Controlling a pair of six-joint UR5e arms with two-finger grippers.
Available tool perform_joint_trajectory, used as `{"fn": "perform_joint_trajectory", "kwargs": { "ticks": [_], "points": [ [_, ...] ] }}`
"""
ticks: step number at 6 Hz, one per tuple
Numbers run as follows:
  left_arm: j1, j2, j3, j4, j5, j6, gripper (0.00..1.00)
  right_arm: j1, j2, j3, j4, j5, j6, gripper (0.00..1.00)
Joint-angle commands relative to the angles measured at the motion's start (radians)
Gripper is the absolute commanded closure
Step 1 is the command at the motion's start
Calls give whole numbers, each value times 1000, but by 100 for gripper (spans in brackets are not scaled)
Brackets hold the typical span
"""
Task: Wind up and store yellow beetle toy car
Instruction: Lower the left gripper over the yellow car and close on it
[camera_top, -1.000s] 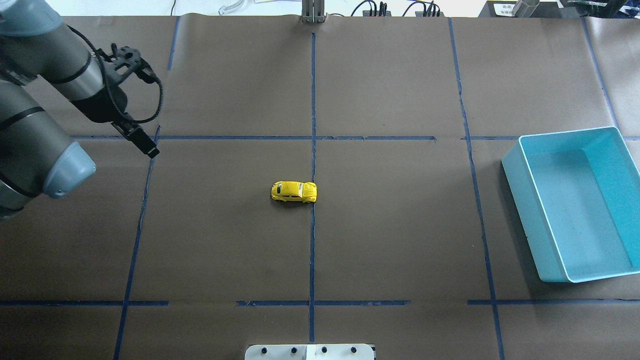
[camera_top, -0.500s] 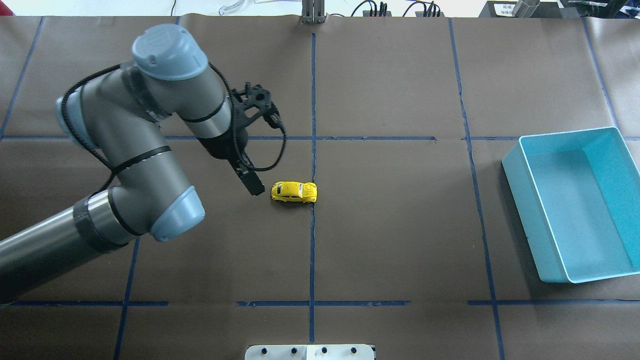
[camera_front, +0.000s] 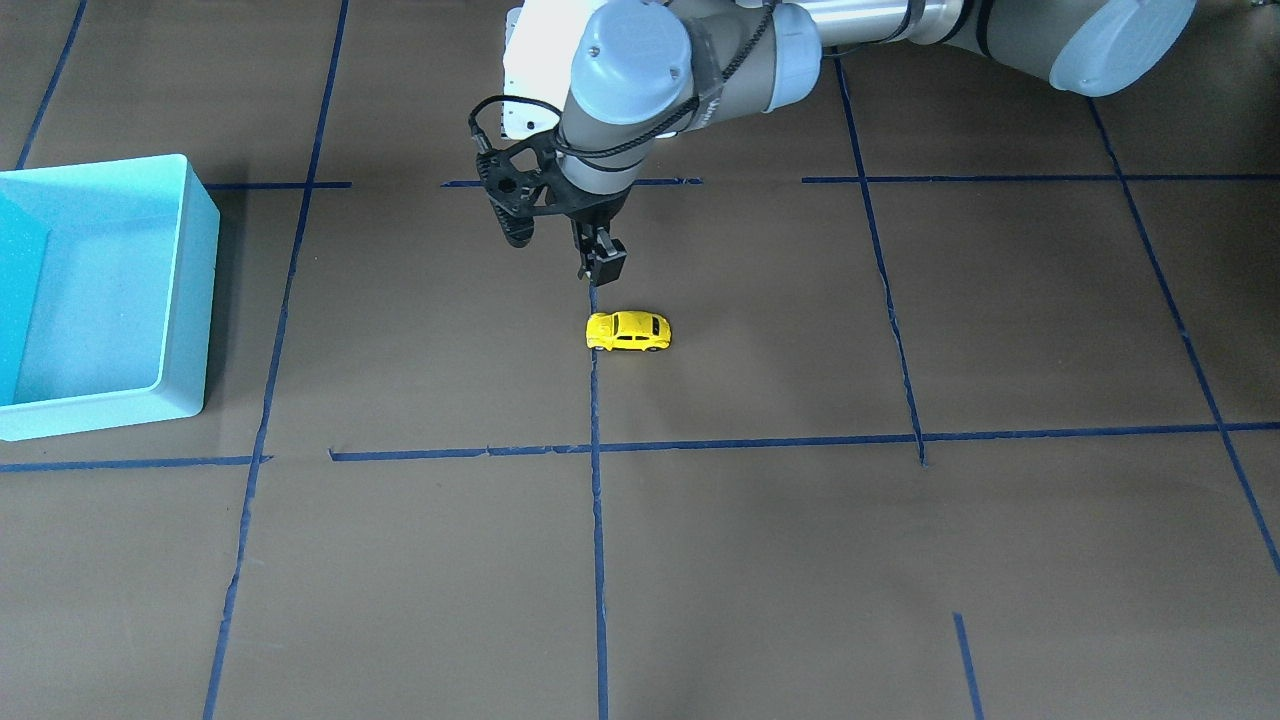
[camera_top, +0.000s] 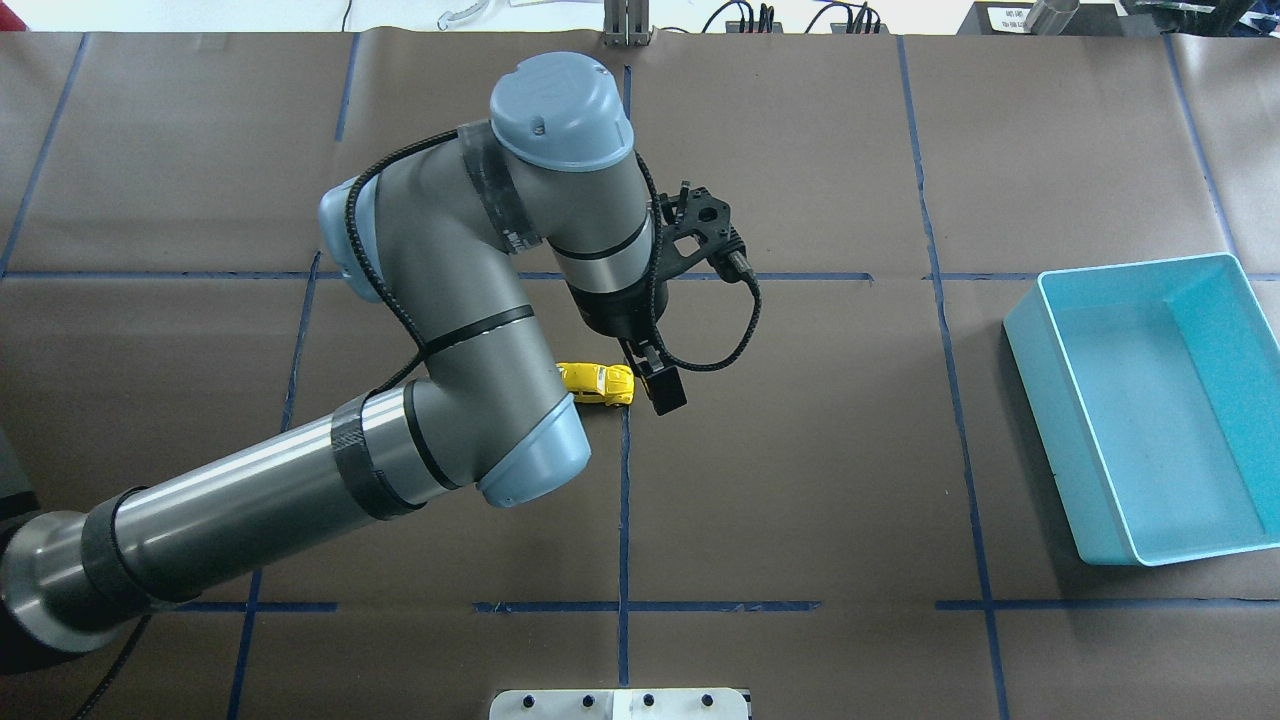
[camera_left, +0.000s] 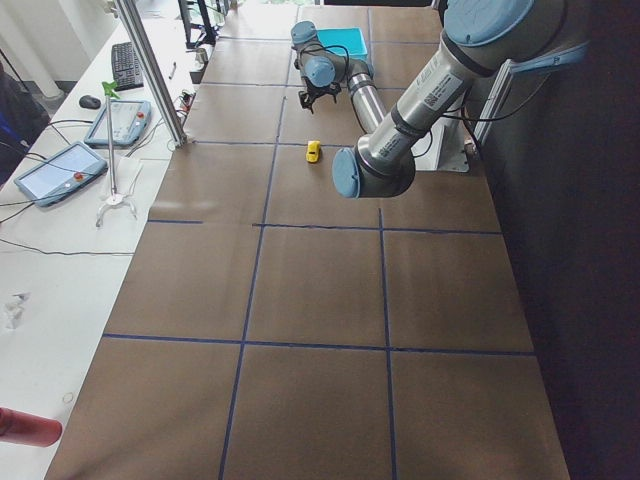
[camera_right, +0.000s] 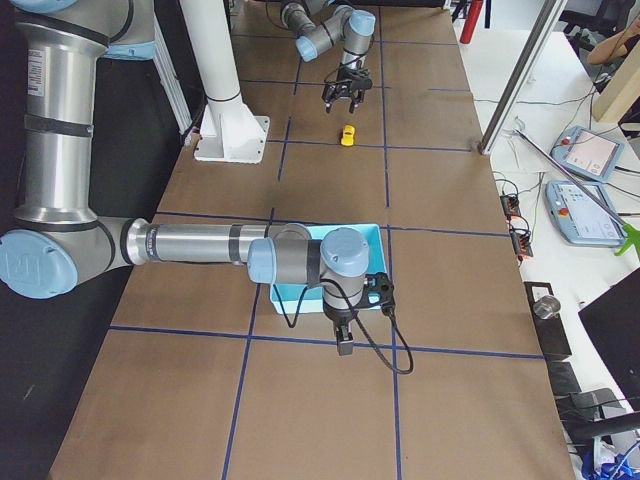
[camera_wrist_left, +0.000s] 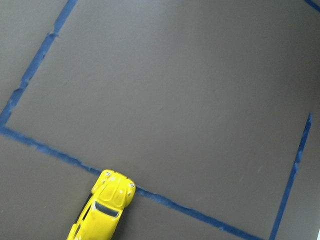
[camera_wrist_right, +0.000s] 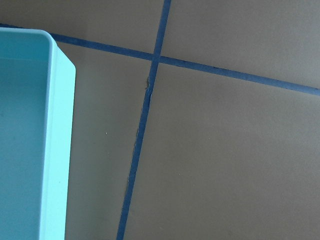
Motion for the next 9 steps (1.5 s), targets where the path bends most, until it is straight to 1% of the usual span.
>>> {"fn": "perform_joint_trajectory", "kwargs": {
  "ticks": [1,2,3,4,5,6,7,9],
  "points": [
    [39,-92,88,116,173,323,0,52,-32,53,82,11,-2,0],
    [65,-98,107,145,257,374,0,53,-55,57,78,5,-10,0],
    [72,-98,125,162,317,491,0,52,-54,45,75,-4,-13,0],
    [72,-97,162,164,321,495,0,52,-71,28,73,14,-11,0],
    [72,-94,211,162,321,489,0,52,-79,32,72,24,-10,0],
    [76,-91,249,141,333,456,0,52,-82,22,70,43,-8,0],
    [99,-88,271,103,347,414,0,52,-76,17,72,48,1,0],
    [122,-55,277,43,399,413,0,55,-77,22,84,64,-5,0]
  ]
}}
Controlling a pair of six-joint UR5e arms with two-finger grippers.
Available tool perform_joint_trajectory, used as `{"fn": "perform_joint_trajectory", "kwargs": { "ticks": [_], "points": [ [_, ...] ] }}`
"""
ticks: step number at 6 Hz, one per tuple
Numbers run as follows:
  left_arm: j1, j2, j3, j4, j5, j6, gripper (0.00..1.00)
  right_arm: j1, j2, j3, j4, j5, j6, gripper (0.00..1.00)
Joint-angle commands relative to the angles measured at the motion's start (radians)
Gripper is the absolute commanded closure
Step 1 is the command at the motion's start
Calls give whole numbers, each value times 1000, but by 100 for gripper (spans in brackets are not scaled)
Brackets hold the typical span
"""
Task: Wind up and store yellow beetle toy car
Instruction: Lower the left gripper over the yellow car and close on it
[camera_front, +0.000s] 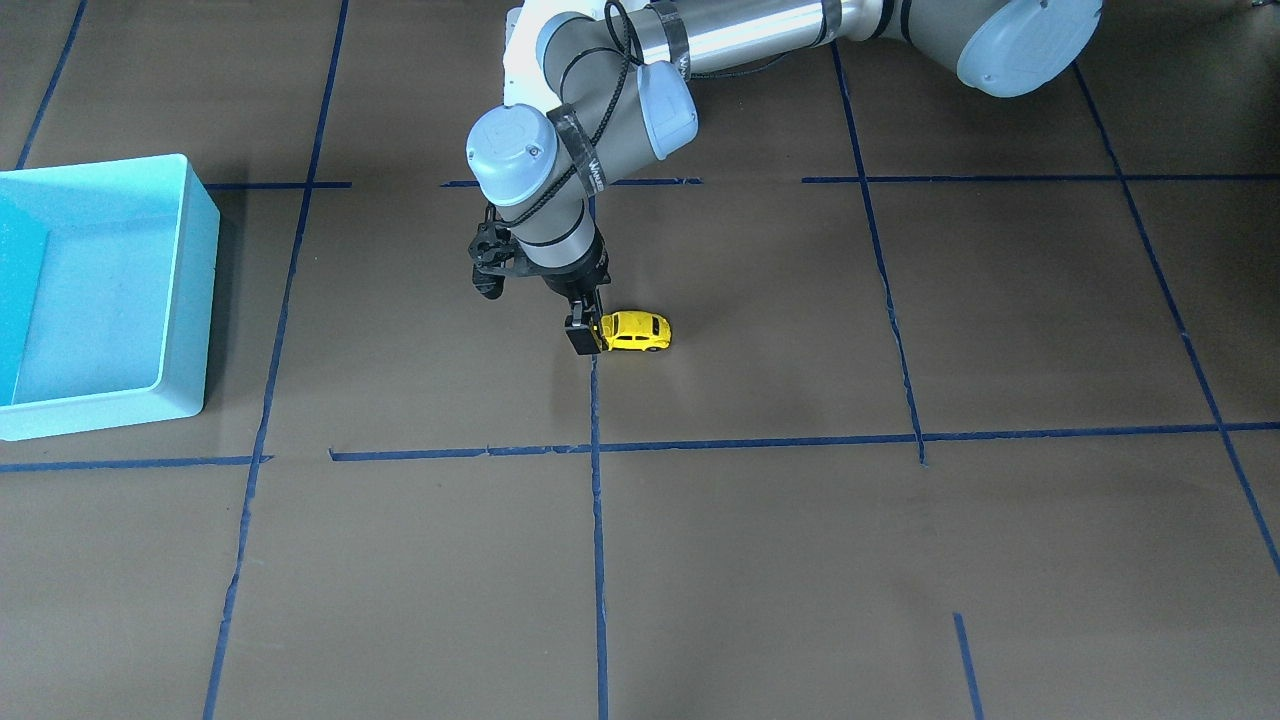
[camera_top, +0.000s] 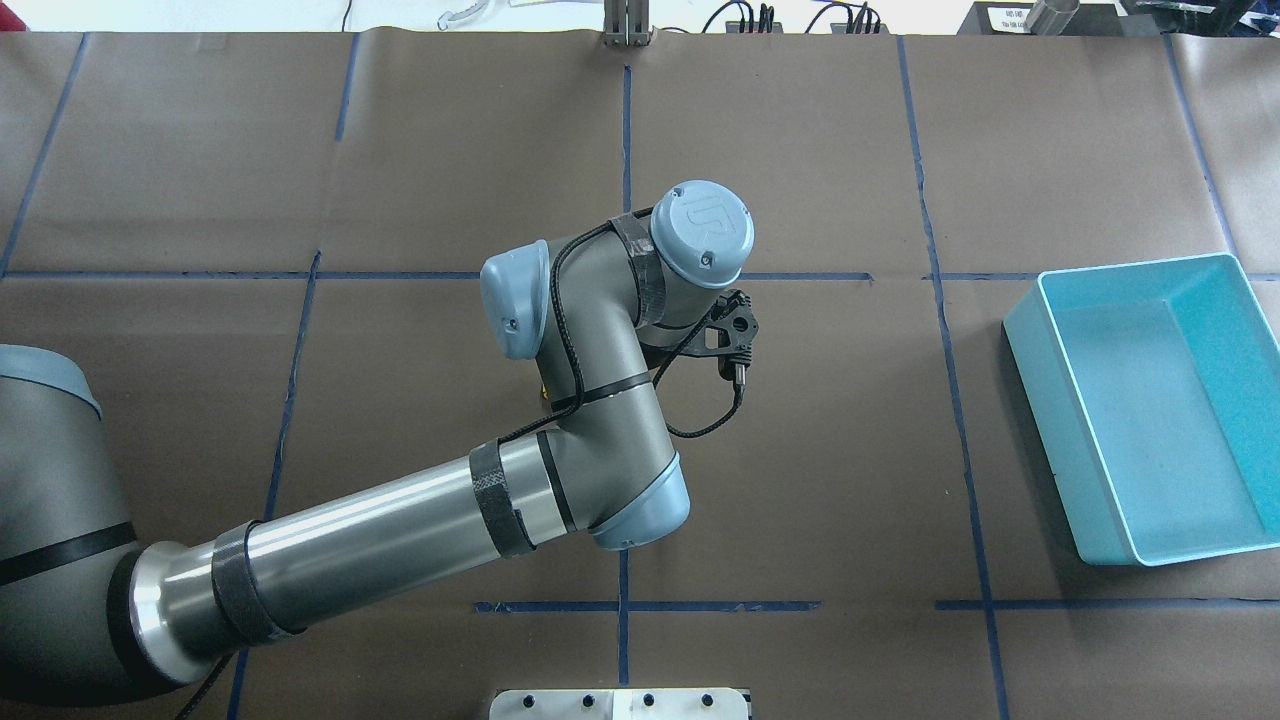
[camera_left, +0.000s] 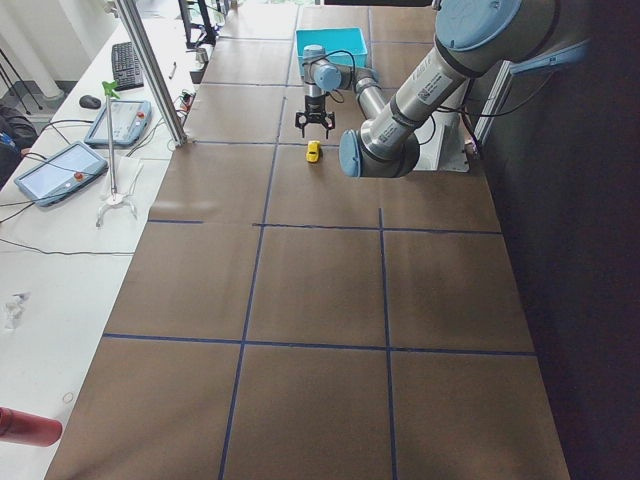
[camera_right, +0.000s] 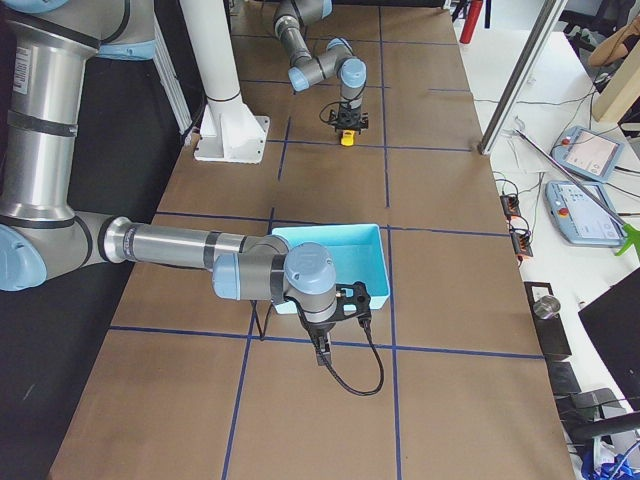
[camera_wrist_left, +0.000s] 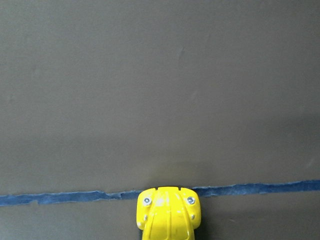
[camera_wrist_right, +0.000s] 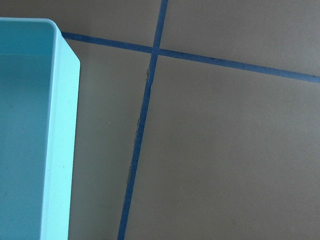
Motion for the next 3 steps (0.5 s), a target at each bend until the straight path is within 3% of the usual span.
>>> {"fn": "perform_joint_trajectory", "kwargs": {
  "ticks": [1,2,3],
  "points": [
    [13,17,21,-56,31,-4,0,5,-16,5,-4,20,-3,0],
    [13,17,29,-64,37,-4,1,3,-4,2,-7,20,-3,0],
    [19,17,30,-78,37,-29,40,-21,18,-6,-7,19,-3,0]
  ]
}}
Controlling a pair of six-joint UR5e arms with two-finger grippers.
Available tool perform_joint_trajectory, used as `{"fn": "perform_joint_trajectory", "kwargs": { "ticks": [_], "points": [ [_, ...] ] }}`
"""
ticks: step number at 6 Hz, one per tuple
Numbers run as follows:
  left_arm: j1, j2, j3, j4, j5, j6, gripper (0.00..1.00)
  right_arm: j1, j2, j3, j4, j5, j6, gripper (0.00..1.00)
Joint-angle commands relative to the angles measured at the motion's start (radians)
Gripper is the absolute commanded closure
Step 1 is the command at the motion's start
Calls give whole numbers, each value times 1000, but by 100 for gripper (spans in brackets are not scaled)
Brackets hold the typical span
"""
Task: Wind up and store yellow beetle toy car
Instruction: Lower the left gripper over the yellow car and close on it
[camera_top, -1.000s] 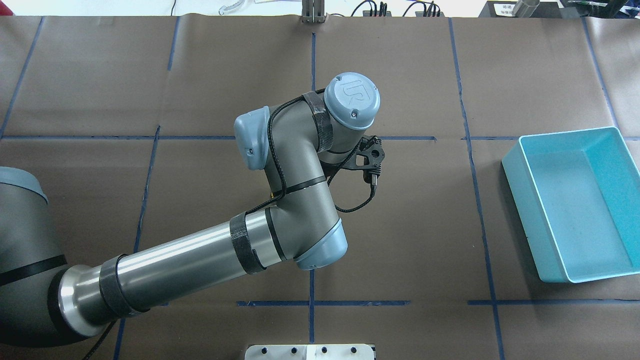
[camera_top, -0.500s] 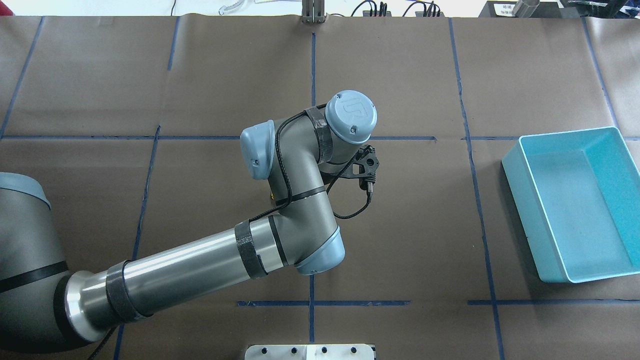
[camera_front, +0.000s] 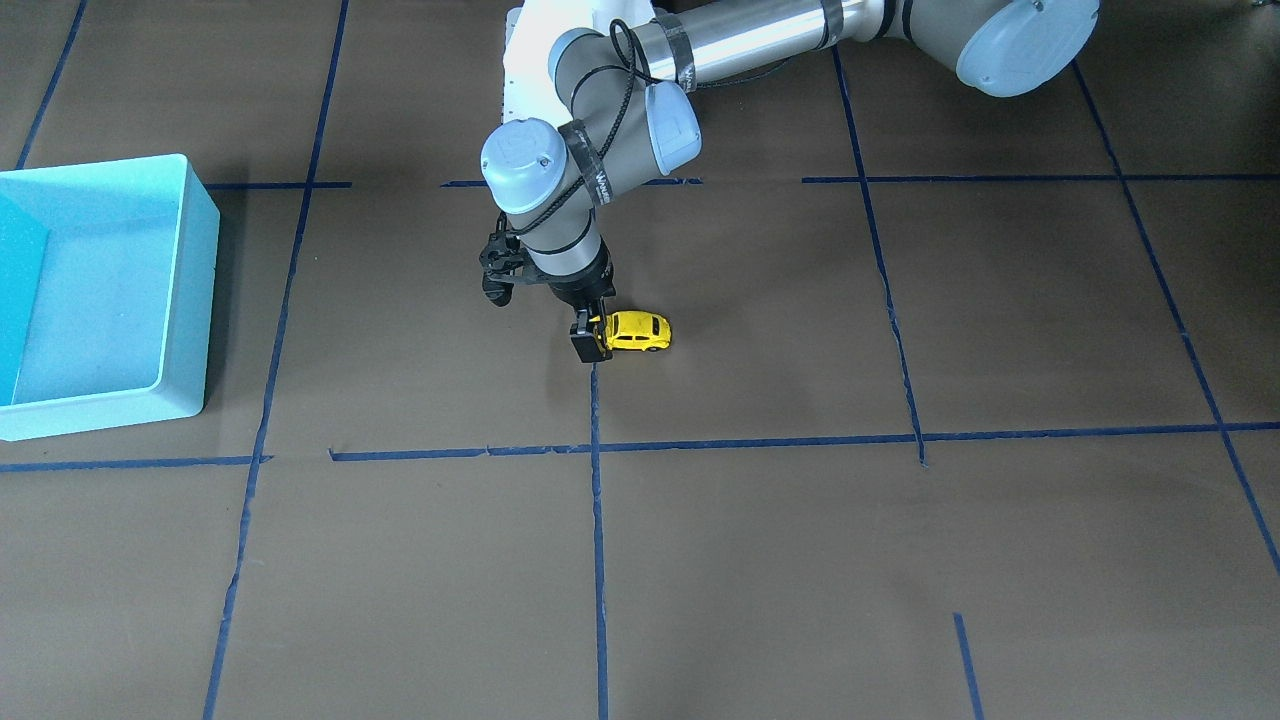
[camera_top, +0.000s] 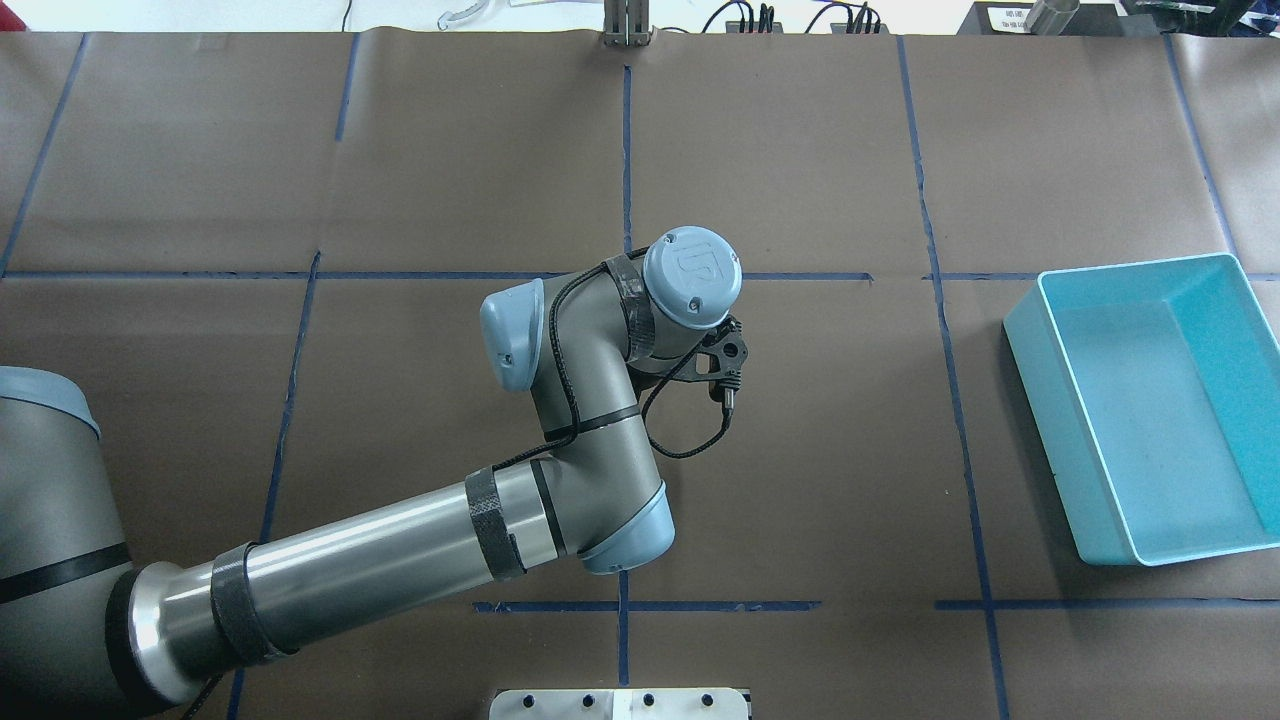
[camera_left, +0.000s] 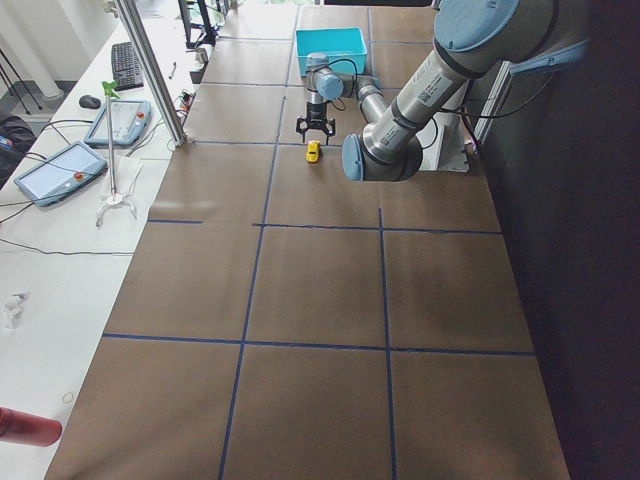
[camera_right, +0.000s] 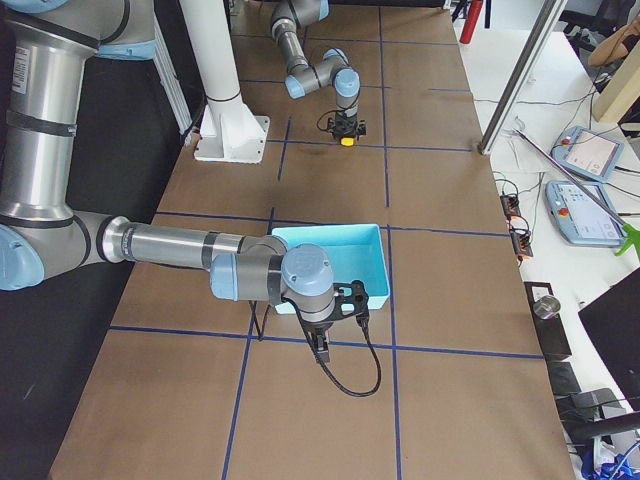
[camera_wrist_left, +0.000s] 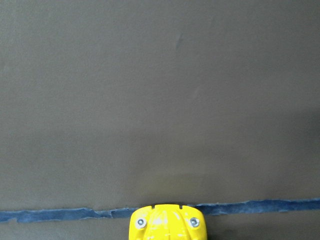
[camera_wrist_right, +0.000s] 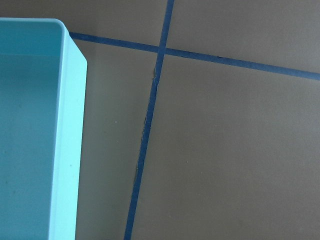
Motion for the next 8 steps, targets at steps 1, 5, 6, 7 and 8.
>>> {"fn": "perform_joint_trajectory", "kwargs": {
  "ticks": [1,5,6,7,8],
  "points": [
    [3,-1,10,-21,13,-17,66,-24,34,-30,0,6,-2,0],
    [-18,-15,-10,-59,-31,9,100,-27,41,-23,5,41,7,0],
    [-43,-16,-13,-111,-113,-8,100,-33,62,-25,-1,41,9,0],
    [-48,-13,-13,-200,-137,-19,100,-33,56,-35,-3,41,8,0],
    [-49,-9,-11,-252,-148,-39,100,-33,56,-36,-7,41,8,0]
  ]
}}
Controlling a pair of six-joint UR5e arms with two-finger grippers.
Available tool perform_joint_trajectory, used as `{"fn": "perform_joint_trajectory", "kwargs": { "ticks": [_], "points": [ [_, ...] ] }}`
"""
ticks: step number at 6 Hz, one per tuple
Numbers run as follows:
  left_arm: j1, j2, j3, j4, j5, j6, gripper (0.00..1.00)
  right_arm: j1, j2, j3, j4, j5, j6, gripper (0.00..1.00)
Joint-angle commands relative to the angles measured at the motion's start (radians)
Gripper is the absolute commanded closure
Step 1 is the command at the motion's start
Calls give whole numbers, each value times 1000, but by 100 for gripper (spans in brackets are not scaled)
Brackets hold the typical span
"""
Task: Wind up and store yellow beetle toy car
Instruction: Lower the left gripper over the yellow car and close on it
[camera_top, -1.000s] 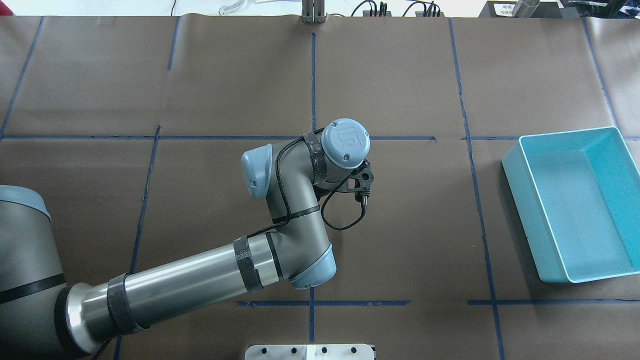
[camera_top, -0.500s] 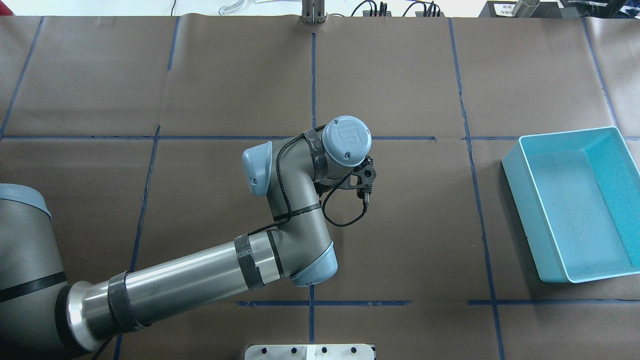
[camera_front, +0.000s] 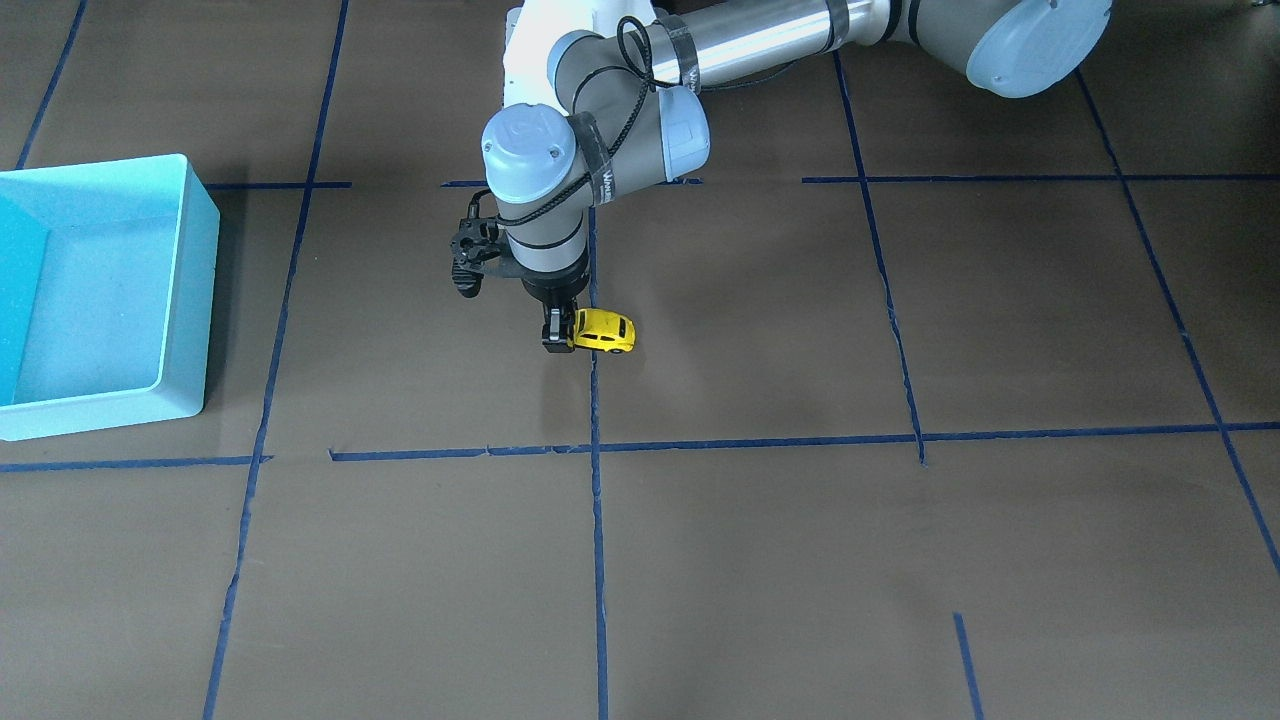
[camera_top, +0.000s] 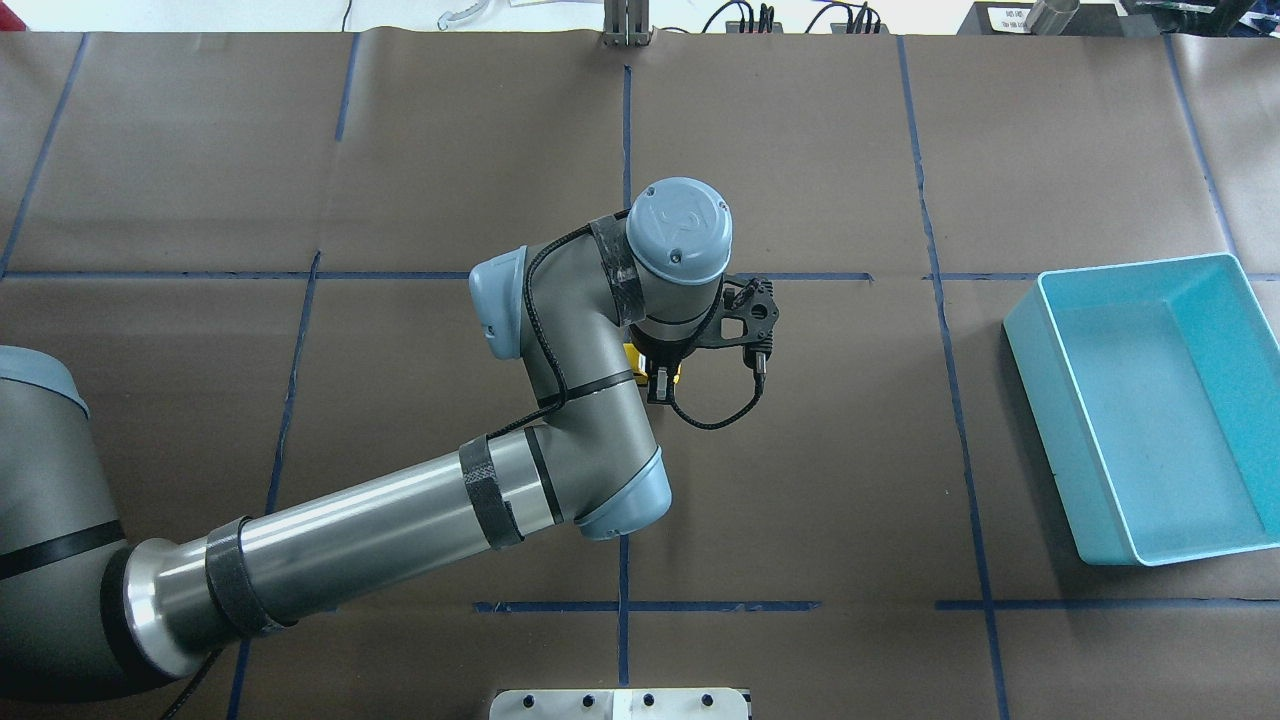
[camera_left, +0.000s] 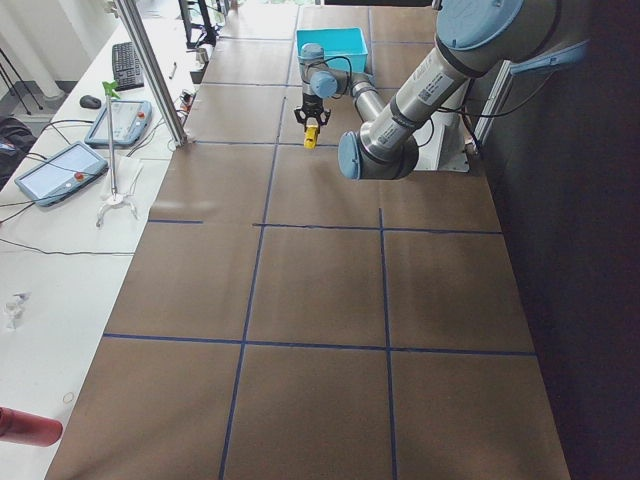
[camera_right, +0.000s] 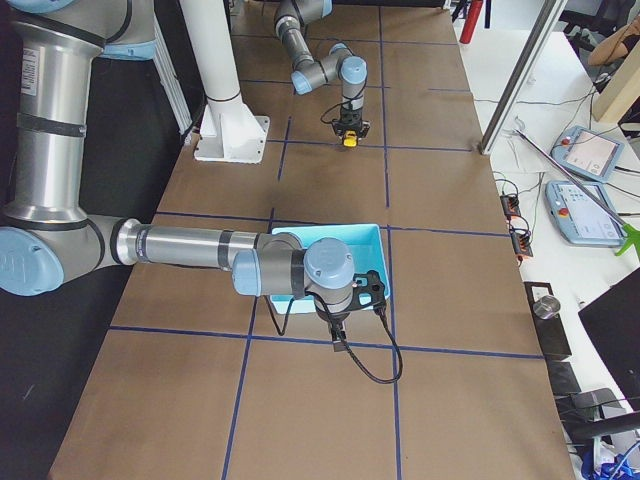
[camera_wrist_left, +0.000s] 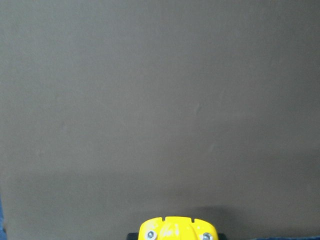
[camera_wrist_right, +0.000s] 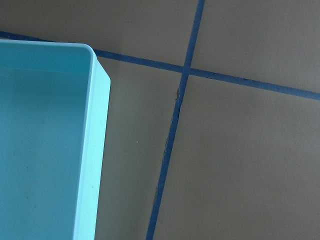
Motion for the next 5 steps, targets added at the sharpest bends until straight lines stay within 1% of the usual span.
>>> {"fn": "perform_joint_trajectory", "kwargs": {
  "ticks": [1,2,4,5],
  "points": [
    [-5,13,0,-123,-20,-58,100,-1,0,-5,-4,0,0,0],
    [-5,39,0,-160,-20,-59,100,-1,2,-14,-4,-1,0,0],
    [-18,66,0,-184,-28,-60,100,-5,-3,-20,-16,-3,0,0],
    [-28,68,0,-184,-29,-59,100,-28,5,-19,-40,-11,0,0]
  ]
}}
